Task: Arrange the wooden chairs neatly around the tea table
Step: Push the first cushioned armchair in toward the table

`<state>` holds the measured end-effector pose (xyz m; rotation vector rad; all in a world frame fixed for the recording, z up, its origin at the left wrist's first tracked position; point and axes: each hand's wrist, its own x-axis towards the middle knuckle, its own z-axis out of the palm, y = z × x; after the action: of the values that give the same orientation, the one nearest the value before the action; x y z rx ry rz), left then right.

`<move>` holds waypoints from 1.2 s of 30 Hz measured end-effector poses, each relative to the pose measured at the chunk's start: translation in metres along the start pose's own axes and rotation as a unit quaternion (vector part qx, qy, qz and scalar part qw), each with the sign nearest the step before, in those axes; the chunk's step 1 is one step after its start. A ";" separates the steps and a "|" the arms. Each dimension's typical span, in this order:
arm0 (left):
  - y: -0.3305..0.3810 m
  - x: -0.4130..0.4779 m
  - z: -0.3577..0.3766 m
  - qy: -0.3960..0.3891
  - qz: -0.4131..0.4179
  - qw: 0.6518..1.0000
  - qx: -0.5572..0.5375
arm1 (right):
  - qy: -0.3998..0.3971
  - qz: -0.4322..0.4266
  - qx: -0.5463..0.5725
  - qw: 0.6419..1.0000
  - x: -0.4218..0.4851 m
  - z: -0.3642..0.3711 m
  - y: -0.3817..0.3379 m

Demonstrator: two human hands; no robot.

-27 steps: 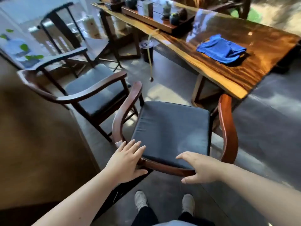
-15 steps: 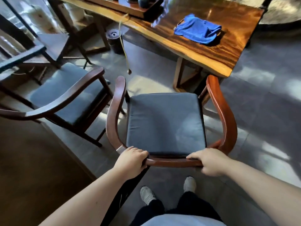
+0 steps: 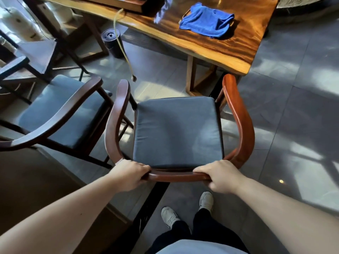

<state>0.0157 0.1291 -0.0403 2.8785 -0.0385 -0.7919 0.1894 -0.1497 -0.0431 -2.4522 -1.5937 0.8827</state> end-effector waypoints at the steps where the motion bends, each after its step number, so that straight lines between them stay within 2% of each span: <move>1: -0.012 0.000 -0.002 0.000 -0.005 1.000 0.006 | 0.013 0.001 0.005 1.000 0.008 0.002 -0.007; 11: -0.113 0.010 -0.034 0.036 -0.029 0.999 0.022 | 0.066 0.043 0.046 0.996 0.086 -0.001 -0.062; 17: -0.145 0.013 -0.041 0.104 -0.029 0.994 -0.017 | 0.073 0.062 0.059 0.994 0.113 -0.007 -0.079; 22: -0.136 0.009 -0.040 0.141 -0.048 0.989 -0.024 | 0.055 0.043 0.063 0.996 0.115 -0.012 -0.077; 27: -0.068 0.004 -0.044 0.176 -0.009 0.984 -0.011 | -0.036 -0.014 0.144 0.989 0.102 -0.023 -0.042; 29: -0.031 0.010 -0.041 0.185 0.008 0.983 -0.007 | -0.099 -0.017 0.098 0.990 0.092 -0.028 -0.011; 32: 0.016 0.020 -0.034 0.163 -0.019 0.986 0.012 | -0.163 -0.023 -0.039 0.986 0.084 -0.033 0.032; 33: 0.026 0.023 -0.033 0.156 -0.030 0.987 0.029 | -0.175 -0.034 -0.091 0.980 0.085 -0.033 0.038; 34: 0.049 0.065 -0.036 0.155 -0.053 0.986 0.022 | -0.206 -0.061 -0.148 0.965 0.098 -0.044 0.085; 36: 0.062 0.076 -0.043 0.123 -0.059 0.990 0.025 | -0.216 -0.082 -0.225 0.947 0.108 -0.048 0.100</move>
<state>0.1042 0.0687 -0.0328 3.0266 0.1438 -0.4522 0.3255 -0.0911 -0.0853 -2.4552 -2.3449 1.2036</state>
